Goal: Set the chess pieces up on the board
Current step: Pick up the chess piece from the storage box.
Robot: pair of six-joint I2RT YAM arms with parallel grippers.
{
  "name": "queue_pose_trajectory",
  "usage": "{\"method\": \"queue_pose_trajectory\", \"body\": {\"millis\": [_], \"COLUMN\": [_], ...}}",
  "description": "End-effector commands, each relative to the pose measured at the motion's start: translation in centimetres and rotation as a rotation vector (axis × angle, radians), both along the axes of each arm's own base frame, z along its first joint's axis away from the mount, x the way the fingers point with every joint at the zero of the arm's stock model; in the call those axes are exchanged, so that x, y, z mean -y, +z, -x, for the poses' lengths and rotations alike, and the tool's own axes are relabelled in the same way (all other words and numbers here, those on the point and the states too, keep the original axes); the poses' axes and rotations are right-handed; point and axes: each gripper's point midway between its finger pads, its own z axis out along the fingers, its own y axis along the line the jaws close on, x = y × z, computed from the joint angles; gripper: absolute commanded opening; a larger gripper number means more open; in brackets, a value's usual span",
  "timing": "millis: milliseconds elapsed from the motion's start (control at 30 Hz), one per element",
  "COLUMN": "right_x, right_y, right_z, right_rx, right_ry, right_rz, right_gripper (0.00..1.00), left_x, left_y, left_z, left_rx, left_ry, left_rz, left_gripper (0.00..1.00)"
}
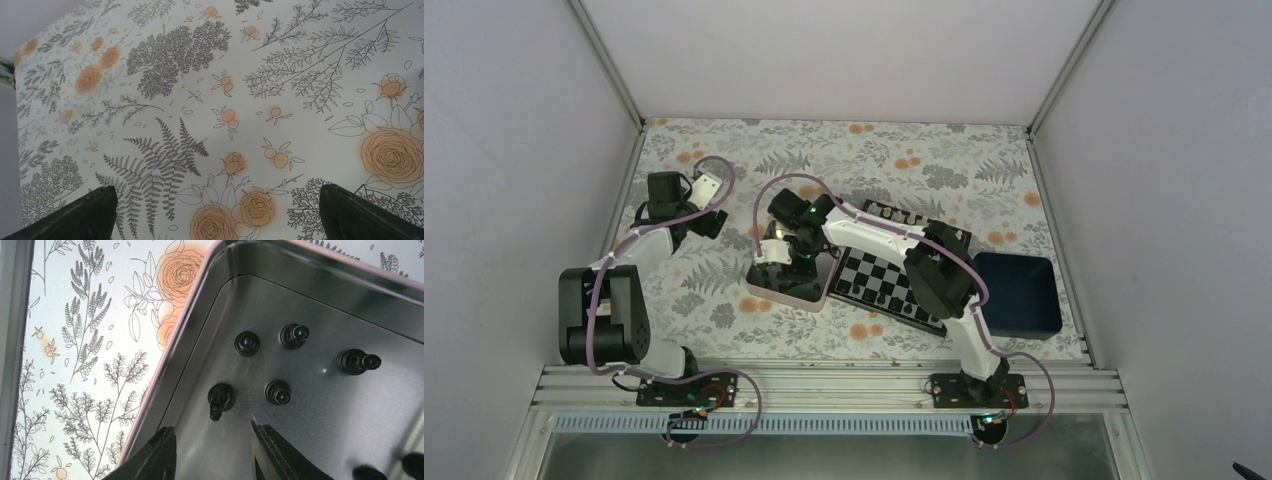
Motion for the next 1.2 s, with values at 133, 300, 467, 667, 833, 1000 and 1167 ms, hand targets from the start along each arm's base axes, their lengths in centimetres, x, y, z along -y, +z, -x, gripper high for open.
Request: {"method": "queue_pose_trajectory", "body": {"millis": [133,300,467,667,833,1000,1167], "right_x": [-0.4,-0.6,-0.8,-1.2,-1.5,-1.6,-1.6], "right_y": [-0.6,-1.3,-1.7,-1.8,-2.1,-2.4,-2.2], "right_z": [1.2,1.0,0.9,0.7,0.7,0.8,0.7], "right_rx": [-0.032,-0.033,-0.033,-0.029,-0.043,-0.046,-0.042], "right_ry": [0.032,0.028,0.027,0.026,0.034,0.04,0.04], "right_rz": [-0.005,-0.002,0.0,-0.01,-0.003,0.0,-0.005], "right_gripper": [0.39,0.4,0.4,0.4,0.39,0.38,0.23], "left_x": [0.0,0.1,0.1,0.2,0.2,0.3,0.2], "left_y": [0.2,0.4,0.5,0.4,0.1,-0.2,-0.2], "left_z": [-0.7,-0.7,-0.6,-0.6,-0.5,-0.6,-0.6], "left_rx": [0.014,0.019,0.022,0.023,0.019,0.014,0.014], "left_ry": [-0.009,-0.013,-0.016,-0.019,-0.02,-0.024,-0.023], "left_rz": [-0.01,-0.006,-0.005,-0.003,-0.004,-0.001,-0.002], "left_gripper": [1.0,1.0,1.0,1.0,1.0,1.0,1.0]}}
